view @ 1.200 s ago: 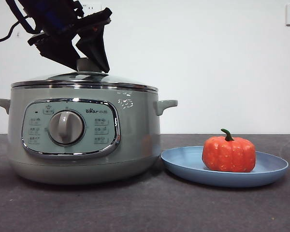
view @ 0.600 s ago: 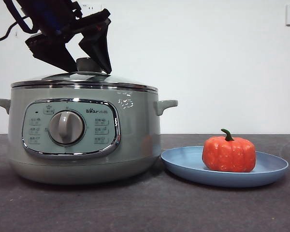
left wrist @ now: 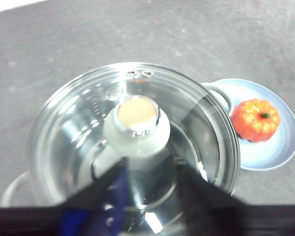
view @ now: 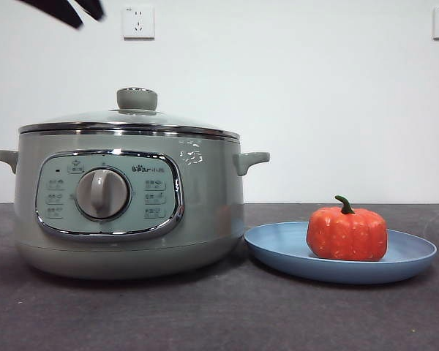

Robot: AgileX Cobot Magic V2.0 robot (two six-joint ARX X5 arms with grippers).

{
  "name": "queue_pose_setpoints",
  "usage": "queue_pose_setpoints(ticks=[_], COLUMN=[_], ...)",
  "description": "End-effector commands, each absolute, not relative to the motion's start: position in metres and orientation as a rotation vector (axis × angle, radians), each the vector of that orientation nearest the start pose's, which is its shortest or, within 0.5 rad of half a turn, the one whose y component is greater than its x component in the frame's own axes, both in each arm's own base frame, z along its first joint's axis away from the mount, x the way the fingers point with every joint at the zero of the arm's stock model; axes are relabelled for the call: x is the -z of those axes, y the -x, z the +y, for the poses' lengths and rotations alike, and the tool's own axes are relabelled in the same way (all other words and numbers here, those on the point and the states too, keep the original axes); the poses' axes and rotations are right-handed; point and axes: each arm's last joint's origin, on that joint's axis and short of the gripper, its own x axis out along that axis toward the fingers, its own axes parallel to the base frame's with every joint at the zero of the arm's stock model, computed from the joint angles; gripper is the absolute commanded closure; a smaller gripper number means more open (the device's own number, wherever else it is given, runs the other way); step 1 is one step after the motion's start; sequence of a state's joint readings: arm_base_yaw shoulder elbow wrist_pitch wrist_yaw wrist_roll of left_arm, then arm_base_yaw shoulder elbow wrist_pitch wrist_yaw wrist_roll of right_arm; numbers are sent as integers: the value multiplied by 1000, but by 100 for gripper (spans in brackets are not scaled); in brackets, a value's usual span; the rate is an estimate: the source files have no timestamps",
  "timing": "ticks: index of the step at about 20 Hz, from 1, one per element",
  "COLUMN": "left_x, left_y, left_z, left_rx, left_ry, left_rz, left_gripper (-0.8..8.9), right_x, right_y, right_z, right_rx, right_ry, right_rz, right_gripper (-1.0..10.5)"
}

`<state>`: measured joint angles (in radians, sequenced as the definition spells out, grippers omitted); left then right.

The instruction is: Take the pumpkin out from the steamer,put the pumpkin in the blue plate,close the lid

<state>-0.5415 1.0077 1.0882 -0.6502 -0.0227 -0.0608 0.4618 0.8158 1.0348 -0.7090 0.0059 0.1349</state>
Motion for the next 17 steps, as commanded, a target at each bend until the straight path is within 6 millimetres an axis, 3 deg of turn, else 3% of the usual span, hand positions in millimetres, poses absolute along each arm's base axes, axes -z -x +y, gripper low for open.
queue_pose_setpoints(ticks=[1,5,8,17], left_x=[-344,-322,-319,-316], left_y=[-154,-119,-104,-107], left_z=[-95,-78,-68,-70], left_rx=[481,514,519,519], left_ry=[-114,-77,-71,-80], left_rz=[535,421,403,432], left_gripper=[821,821,817,817], right_x=[-349,-323,-318,-318], right_y=[-125,-108,-105,-105], right_z=[65,61,61,61], right_rx=[-408,-409,-418,-418], right_ry=[-14,-51,-53,-47], right_rz=[433,289,280,283], right_gripper=[959,958,946,946])
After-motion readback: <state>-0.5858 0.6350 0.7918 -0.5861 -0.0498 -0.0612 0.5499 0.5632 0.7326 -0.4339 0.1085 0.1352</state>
